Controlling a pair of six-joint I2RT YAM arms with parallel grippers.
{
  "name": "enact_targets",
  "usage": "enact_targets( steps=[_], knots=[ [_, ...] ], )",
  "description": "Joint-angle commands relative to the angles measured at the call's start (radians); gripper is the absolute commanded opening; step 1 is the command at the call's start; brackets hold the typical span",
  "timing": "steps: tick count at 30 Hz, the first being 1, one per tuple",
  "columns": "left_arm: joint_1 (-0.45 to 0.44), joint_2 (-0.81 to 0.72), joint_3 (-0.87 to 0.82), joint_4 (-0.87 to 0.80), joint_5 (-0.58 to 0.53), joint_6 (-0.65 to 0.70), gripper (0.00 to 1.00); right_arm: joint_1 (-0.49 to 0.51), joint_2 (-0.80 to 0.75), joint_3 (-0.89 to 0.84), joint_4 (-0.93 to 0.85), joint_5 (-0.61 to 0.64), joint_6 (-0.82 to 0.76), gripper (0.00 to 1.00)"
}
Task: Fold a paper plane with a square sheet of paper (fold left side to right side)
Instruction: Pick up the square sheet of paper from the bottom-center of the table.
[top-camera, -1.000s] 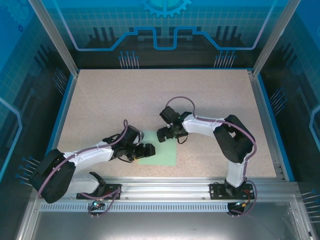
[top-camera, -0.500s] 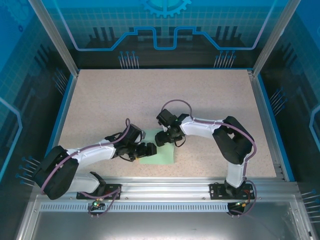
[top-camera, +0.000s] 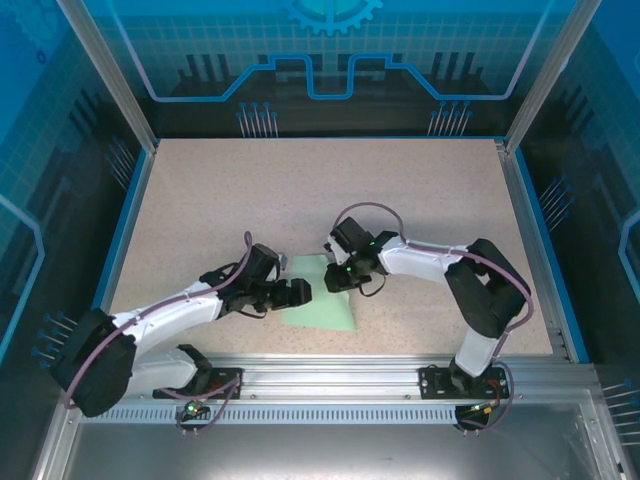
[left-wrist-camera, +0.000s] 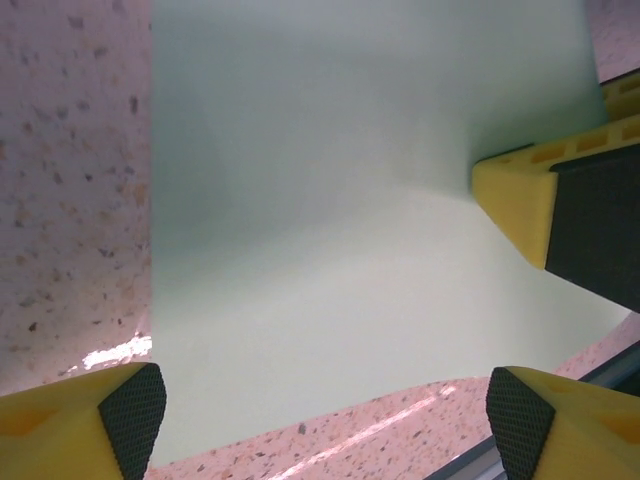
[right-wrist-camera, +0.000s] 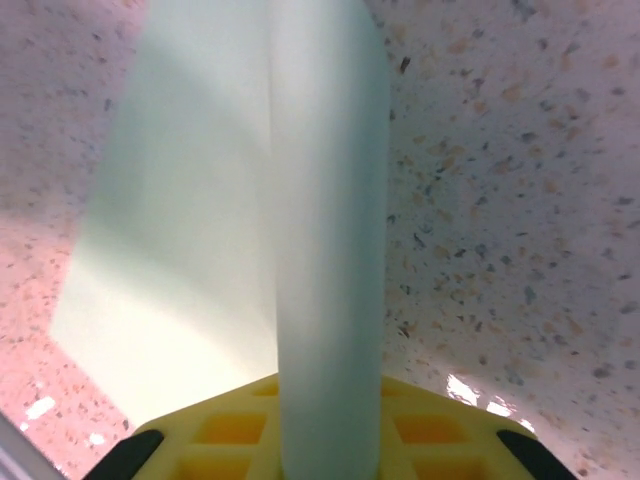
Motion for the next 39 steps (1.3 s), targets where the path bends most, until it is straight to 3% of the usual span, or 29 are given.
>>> enact_targets(
  steps=[1,8,15,27,33,39],
  knots=[
    [-0.004,-0.045,0.048,-0.082,-0.067,0.047,0.89,-0.050,-0.079,-0.054,0.097,-0.127,-0.023,0.18],
    [0.089,-0.154,0.074,-0.093,-0.017,0.091,0.92,-0.189,-0.222,-0.128,0.137,-0.309,-0.093,0.18],
    [0.258,-0.301,0.114,0.018,0.227,0.208,0.98,-0.359,-0.437,-0.158,0.101,-0.550,-0.188,0.18],
    [0.263,-0.237,0.310,0.106,0.536,0.443,0.99,-0.399,-0.652,0.036,-0.083,-0.817,-0.302,0.18],
    [0.263,-0.202,0.359,0.151,0.637,0.467,0.99,-0.398,-0.695,0.109,-0.137,-0.927,-0.327,0.18],
    [0.241,-0.176,0.394,0.187,0.735,0.472,0.99,-0.389,-0.705,0.126,-0.150,-0.946,-0.336,0.18]
  ],
)
